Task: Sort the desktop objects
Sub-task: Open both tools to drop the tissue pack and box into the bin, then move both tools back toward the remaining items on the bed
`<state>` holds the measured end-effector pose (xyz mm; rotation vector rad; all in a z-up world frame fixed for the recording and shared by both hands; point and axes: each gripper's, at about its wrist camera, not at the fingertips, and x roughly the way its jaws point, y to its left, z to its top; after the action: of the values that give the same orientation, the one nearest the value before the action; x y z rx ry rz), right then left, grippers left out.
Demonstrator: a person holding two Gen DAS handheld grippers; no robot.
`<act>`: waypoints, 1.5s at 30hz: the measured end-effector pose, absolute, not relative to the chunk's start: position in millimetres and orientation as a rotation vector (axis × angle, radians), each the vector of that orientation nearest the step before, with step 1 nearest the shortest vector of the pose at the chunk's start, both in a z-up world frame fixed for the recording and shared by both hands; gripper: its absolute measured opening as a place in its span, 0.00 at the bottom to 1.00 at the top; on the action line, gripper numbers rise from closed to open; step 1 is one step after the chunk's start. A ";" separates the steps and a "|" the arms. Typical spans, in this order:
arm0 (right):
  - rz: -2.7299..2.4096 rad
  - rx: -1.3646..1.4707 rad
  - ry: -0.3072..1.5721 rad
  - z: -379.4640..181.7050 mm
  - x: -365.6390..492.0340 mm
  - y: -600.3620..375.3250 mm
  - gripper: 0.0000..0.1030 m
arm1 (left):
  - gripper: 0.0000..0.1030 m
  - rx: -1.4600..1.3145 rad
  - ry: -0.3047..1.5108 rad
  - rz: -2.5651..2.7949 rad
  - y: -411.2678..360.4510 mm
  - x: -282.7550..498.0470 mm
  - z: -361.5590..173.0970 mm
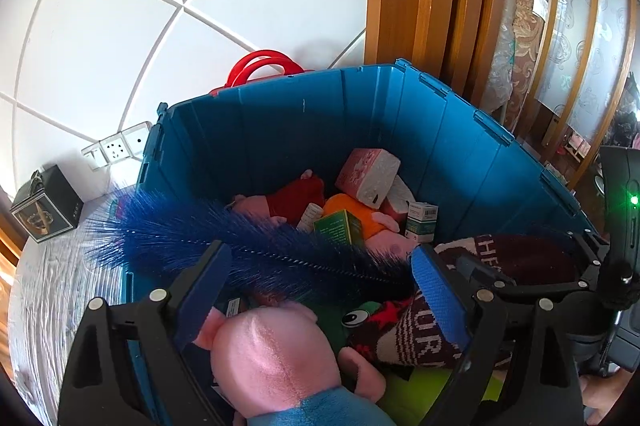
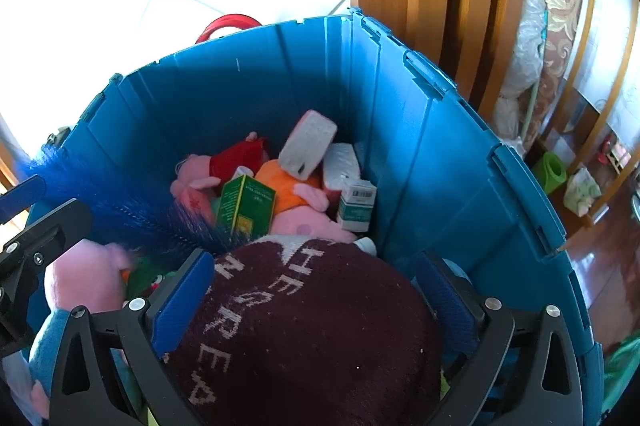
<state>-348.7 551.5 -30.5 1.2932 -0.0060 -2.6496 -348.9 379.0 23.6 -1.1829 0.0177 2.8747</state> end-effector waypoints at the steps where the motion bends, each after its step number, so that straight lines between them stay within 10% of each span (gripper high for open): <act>1: -2.649 1.291 -0.004 -30.4 -348.8 551.7 0.99 | 0.90 -1.187 0.011 2.871 378.6 -349.0 23.4; 25: -2.720 1.116 0.117 18.8 -324.4 526.1 1.00 | 0.90 -0.890 -0.128 3.074 287.4 -269.6 96.2; 45: -2.800 0.807 0.255 117.0 -211.7 282.6 1.00 | 0.99 -0.721 -0.320 3.157 -22.5 -173.9 83.5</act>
<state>-211.7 282.6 117.0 0.8069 0.2555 -2.7998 -173.9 -22.5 83.5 -0.7210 -0.3199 3.1569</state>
